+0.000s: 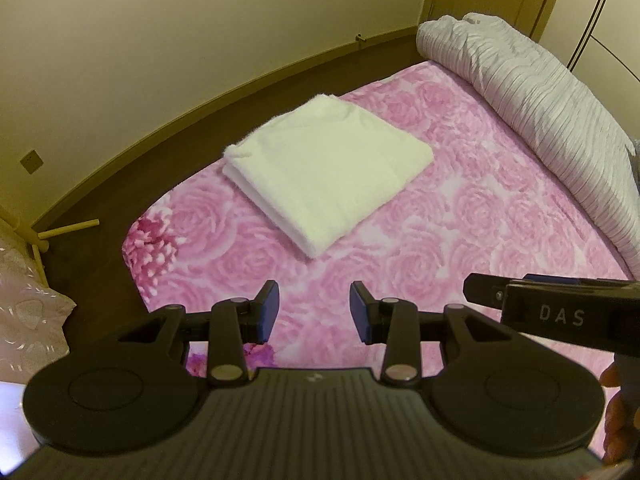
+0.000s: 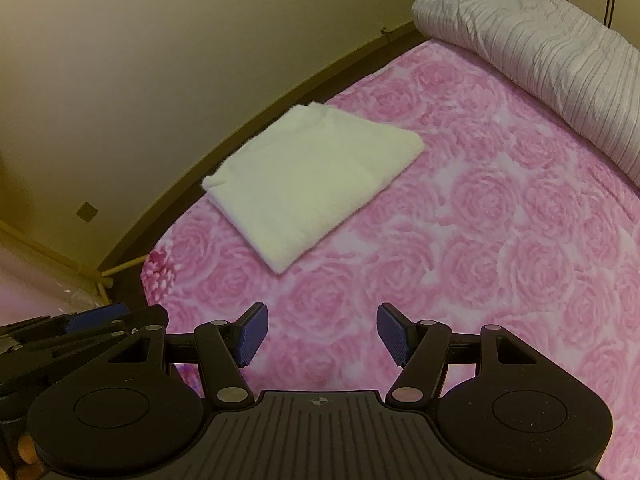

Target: Fold clothes

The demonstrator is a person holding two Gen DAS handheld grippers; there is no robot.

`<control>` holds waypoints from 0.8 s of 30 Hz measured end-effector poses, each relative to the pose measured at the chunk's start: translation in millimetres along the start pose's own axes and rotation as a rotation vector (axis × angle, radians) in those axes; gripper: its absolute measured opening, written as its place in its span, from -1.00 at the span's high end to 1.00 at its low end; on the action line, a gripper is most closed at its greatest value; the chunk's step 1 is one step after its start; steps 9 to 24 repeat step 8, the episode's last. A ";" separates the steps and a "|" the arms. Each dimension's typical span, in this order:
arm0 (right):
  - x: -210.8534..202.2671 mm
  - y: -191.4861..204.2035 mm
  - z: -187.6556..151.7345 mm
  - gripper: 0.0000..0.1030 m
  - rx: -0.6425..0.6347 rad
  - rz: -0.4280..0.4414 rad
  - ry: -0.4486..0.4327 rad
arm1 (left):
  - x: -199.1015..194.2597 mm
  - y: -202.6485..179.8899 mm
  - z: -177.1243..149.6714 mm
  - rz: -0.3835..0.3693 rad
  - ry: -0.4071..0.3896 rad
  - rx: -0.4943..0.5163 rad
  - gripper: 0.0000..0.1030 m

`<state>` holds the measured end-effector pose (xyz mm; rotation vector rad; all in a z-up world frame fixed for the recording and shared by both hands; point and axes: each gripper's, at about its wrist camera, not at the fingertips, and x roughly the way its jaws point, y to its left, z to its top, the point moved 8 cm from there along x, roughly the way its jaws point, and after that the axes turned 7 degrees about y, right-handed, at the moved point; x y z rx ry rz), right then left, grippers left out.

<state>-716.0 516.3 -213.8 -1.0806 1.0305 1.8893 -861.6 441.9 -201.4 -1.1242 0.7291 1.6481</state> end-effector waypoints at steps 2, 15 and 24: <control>-1.3 1.3 -1.6 -0.25 -0.001 -0.002 -0.003 | -2.5 1.0 0.4 0.004 -0.011 0.003 0.33; -7.3 6.7 -5.9 -0.25 -0.009 -0.004 -0.019 | -11.9 6.4 -3.5 0.032 -0.034 -0.001 0.32; -7.3 6.7 -5.9 -0.25 -0.009 -0.004 -0.019 | -11.9 6.4 -3.5 0.032 -0.034 -0.001 0.32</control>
